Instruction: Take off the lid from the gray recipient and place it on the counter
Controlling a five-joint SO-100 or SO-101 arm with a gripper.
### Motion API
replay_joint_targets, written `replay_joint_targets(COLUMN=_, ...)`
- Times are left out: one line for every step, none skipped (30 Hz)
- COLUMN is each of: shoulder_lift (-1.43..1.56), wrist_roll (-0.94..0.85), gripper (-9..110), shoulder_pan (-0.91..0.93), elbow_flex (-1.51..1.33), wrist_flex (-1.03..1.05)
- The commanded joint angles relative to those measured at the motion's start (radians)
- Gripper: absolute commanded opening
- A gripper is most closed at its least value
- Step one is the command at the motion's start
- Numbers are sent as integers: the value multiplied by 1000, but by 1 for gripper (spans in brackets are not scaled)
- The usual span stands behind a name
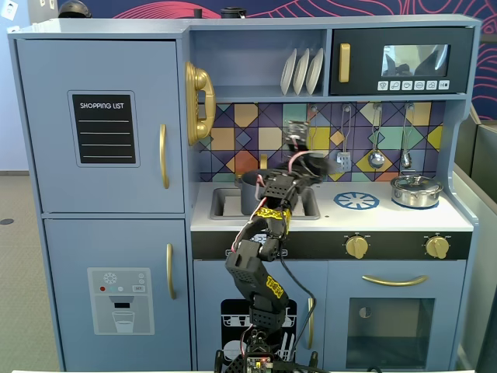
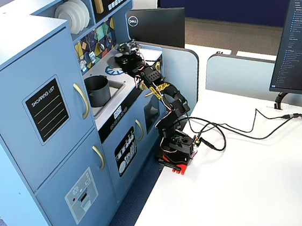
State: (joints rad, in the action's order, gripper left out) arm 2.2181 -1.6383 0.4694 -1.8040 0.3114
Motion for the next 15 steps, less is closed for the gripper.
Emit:
replay_joint_targets(shoulder_lift=41, wrist_roll=9, gripper=0, shoulder_pan=83, elbow_flex=-32, wrist_flex=-63)
replay_joint_targets(shoulder_lift=37, wrist_roll=-2, gripper=0, shoulder_pan=89, elbow_flex=-64, wrist_flex=-95)
replay_joint_targets(shoulder_lift=29, wrist_roll=-11, gripper=0, shoulder_pan=92, elbow_flex=-92, wrist_flex=-120)
replay_joint_targets(shoulder_lift=20, wrist_roll=-15, gripper=0, shoulder_pan=98, elbow_flex=-120, wrist_flex=-147)
replay_joint_targets(shoulder_lift=6, wrist_roll=-17, gripper=0, shoulder_pan=101, elbow_flex=-143, wrist_flex=-176)
replay_joint_targets(shoulder_lift=-14, wrist_roll=-18, gripper=0, shoulder_pan=106, elbow_flex=-163, wrist_flex=-210)
replay_joint_targets(shoulder_lift=-38, wrist_roll=-18, gripper=0, shoulder_pan=114, elbow_flex=-178, wrist_flex=-245)
replay_joint_targets(shoulder_lift=-61, wrist_roll=-12, gripper=0, shoulder_pan=120, elbow_flex=-192, wrist_flex=-279)
replay_joint_targets(shoulder_lift=-84, wrist_roll=-12, gripper=0, shoulder_pan=120, elbow_flex=-199, wrist_flex=-307)
replay_joint_targets(shoulder_lift=-107, wrist_roll=-12, gripper=0, shoulder_pan=120, elbow_flex=-206, wrist_flex=-333)
replay_joint_targets(shoulder_lift=-130, wrist_roll=-12, gripper=0, shoulder_pan=123, elbow_flex=-212, wrist_flex=-365)
replay_joint_targets(shoulder_lift=-152, wrist_roll=-11, gripper=0, shoulder_pan=123, elbow_flex=-213, wrist_flex=-390)
replay_joint_targets(shoulder_lift=-173, wrist_roll=-11, gripper=0, shoulder_pan=123, elbow_flex=-213, wrist_flex=-405)
replay_joint_targets(shoulder_lift=-190, wrist_roll=-8, gripper=0, shoulder_pan=124, elbow_flex=-213, wrist_flex=-420)
replay_joint_targets(shoulder_lift=-206, wrist_roll=-6, gripper=0, shoulder_pan=124, elbow_flex=-212, wrist_flex=-431)
